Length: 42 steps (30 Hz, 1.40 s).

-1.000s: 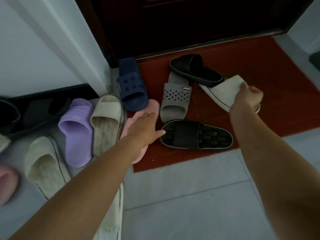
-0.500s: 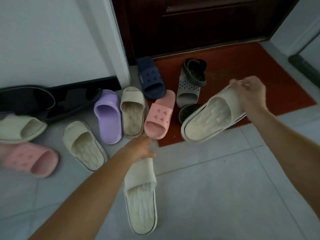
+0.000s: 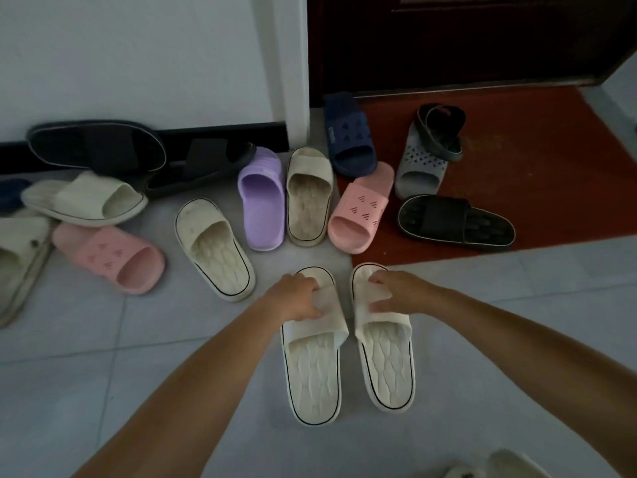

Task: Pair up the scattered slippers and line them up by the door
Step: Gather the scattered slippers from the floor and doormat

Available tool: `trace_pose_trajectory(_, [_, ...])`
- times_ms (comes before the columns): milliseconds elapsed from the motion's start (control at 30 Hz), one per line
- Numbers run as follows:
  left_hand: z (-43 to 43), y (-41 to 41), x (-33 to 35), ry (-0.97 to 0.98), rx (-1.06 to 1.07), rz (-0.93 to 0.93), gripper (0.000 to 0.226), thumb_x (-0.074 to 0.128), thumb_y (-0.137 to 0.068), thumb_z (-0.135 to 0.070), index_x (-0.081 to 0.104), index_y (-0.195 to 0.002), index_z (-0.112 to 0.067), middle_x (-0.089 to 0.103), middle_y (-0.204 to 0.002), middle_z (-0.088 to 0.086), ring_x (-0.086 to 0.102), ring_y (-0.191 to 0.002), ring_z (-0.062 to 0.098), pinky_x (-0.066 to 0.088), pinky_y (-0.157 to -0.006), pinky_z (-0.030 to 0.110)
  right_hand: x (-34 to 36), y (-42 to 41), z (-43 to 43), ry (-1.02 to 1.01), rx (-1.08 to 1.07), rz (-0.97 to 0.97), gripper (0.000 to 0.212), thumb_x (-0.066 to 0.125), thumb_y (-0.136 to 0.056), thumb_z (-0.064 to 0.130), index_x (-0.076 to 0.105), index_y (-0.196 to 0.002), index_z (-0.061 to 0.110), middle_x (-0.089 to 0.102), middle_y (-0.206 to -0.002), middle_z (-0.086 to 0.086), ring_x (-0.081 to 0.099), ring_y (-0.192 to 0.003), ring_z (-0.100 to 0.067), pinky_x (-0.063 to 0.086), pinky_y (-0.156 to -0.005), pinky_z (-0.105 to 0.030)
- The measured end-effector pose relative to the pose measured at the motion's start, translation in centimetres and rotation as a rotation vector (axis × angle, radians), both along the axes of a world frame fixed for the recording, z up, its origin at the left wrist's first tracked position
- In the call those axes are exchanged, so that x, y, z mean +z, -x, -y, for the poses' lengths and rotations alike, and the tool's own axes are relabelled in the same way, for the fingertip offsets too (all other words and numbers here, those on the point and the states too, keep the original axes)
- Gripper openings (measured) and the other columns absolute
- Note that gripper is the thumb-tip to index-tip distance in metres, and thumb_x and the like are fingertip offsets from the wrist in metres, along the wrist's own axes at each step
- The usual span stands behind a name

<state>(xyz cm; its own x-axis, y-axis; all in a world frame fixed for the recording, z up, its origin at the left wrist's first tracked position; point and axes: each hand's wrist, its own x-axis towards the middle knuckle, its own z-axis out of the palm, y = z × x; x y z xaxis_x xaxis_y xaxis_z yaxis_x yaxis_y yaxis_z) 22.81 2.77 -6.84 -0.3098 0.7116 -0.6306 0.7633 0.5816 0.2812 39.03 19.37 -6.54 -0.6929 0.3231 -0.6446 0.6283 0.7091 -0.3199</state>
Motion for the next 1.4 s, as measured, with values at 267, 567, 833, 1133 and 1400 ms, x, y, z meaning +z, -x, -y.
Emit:
trace_pose_trajectory(267, [0.1,-0.5,-0.5,0.03,0.062,0.157,0.053,0.064,-0.085,-0.036,0.046,-0.13,-0.015,0.053,-0.13,0.005,0.057,-0.111,0.026,0.041,-0.082,0.025,-0.9,0.6,1.0,0.08,0.01,-0.118,0.066,0.075,-0.077,0.037,0.047,-0.133,0.017,0.046,-0.135,-0.005,0.047,-0.12,-0.02,0.036,-0.095,-0.025])
trace_pose_trajectory(567, [-0.6,-1.1,-0.5,-0.067,0.094,0.207,0.029,0.061,-0.088,-0.028,0.058,-0.11,-0.009,0.058,-0.102,0.008,0.054,-0.095,0.023,0.041,-0.079,0.03,-0.4,-0.8,1.6,-0.135,0.309,0.034,0.107,0.071,-0.059,0.067,0.019,-0.146,0.031,0.032,-0.145,0.002,0.028,-0.132,-0.024,0.037,-0.102,-0.04])
trace_pose_trajectory(833, [-1.8,-2.1,-0.1,-0.16,0.223,0.38,0.023,0.067,-0.084,-0.017,0.06,-0.105,-0.011,0.052,-0.094,0.007,0.049,-0.08,0.019,0.04,-0.061,0.023,-0.7,-1.9,1.1,-0.115,0.255,-0.061,0.101,0.064,-0.062,0.074,0.027,-0.144,0.027,0.038,-0.139,0.0,0.032,-0.127,-0.023,0.038,-0.104,-0.04])
trace_pose_trajectory(1133, [-13.2,-11.2,3.2,-0.178,0.192,0.604,0.021,0.061,-0.085,-0.014,0.049,-0.068,-0.015,0.045,-0.072,0.005,0.046,-0.065,0.02,0.036,-0.056,0.027,3.5,-12.9,-10.4,-0.179,0.088,0.073,0.108,0.066,-0.052,0.078,0.025,-0.145,0.039,0.036,-0.148,0.008,0.033,-0.133,-0.02,0.03,-0.107,-0.035])
trace_pose_trajectory(1400, [-16.8,-13.7,1.8,-0.218,0.204,0.46,0.06,0.063,-0.086,-0.03,0.042,-0.139,-0.013,0.045,-0.143,0.01,0.049,-0.124,0.027,0.045,-0.1,0.042,2.6,-17.7,-12.7,-0.244,0.113,0.2,0.112,0.076,-0.062,0.059,0.013,-0.15,0.028,0.024,-0.155,-0.002,0.027,-0.139,-0.021,0.028,-0.112,-0.036])
